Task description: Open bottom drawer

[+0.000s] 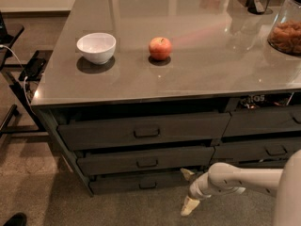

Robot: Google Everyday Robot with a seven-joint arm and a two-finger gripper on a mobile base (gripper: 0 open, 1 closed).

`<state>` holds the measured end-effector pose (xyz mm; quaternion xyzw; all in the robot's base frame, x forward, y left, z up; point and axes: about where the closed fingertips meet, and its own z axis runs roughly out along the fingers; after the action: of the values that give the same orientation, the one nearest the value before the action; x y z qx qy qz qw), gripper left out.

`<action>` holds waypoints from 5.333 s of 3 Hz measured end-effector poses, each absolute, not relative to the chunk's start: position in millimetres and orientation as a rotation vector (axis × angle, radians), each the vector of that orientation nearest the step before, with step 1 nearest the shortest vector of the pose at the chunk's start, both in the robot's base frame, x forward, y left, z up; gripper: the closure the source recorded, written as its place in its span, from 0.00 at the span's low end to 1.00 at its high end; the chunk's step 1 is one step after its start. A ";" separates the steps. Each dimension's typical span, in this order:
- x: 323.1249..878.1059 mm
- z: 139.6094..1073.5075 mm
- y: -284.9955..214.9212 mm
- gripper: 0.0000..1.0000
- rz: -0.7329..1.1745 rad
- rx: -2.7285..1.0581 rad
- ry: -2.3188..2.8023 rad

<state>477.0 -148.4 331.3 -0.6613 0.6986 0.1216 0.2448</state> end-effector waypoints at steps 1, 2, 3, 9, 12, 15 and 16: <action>492.0 298.9 -160.9 0.00 0.396 -1.709 1.925; 514.8 275.2 -188.7 0.00 0.396 -1.583 1.959; 514.8 275.2 -188.7 0.00 0.396 -1.583 1.959; 556.1 203.3 -155.7 0.00 0.289 -1.559 1.886; 583.9 181.5 -136.6 0.00 0.172 -1.671 1.787; 603.0 158.1 -149.9 0.16 0.135 -1.651 1.813; 603.0 158.1 -149.9 0.39 0.135 -1.651 1.813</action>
Offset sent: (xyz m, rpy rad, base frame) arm 0.0514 -0.0720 -0.0789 0.1779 0.0013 -0.2317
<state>603.0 -149.9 158.1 -0.6332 0.6952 0.0517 0.3363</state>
